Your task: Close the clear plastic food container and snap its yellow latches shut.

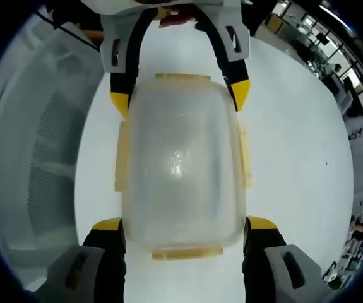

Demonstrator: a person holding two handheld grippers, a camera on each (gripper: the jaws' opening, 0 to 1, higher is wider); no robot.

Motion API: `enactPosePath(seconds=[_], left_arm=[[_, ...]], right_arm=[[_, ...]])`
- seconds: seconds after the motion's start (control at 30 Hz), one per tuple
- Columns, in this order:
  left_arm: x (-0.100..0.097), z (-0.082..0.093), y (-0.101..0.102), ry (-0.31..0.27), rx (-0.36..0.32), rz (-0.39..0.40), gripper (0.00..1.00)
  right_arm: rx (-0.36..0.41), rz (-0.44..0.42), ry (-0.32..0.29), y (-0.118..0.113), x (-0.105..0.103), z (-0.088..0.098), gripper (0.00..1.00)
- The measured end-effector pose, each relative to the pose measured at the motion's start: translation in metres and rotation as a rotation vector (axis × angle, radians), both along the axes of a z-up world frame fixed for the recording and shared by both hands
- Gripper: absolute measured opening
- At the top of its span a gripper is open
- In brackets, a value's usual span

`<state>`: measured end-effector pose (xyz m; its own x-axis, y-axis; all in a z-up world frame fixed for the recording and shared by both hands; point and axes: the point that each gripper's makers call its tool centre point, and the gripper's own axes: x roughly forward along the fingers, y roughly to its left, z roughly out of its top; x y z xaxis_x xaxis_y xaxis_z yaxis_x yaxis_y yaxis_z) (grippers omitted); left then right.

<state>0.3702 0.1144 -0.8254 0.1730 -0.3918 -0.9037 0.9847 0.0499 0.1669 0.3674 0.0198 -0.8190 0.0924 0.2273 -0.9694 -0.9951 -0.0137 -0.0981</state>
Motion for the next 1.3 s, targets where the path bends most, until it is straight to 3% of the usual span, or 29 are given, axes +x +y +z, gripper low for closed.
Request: enactPosePath(seconds=[1.3], left_arm=[[0.047, -0.002, -0.003, 0.000, -0.018, 0.019, 0.84]], right_arm=[[-0.001, 0.011, 0.003, -0.002, 0.048, 0.000, 0.76]])
